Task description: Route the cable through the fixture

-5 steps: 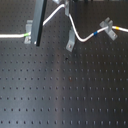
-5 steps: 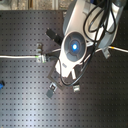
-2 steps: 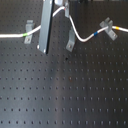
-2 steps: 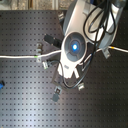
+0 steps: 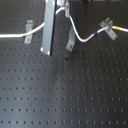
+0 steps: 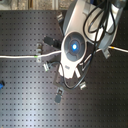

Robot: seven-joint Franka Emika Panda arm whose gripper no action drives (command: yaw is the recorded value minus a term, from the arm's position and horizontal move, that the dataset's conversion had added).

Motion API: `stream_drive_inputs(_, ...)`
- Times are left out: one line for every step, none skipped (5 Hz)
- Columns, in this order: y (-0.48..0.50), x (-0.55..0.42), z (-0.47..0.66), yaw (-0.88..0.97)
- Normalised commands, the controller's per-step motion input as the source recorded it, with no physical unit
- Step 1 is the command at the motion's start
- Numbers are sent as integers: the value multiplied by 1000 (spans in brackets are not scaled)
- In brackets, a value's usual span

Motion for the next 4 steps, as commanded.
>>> stream_drive_inputs(-51, -17, 1, -286)
stream_drive_inputs(-43, -12, 1, -257)
stream_drive_inputs(-40, -8, 1, -229)
stream_drive_inputs(2, -15, 11, 0)
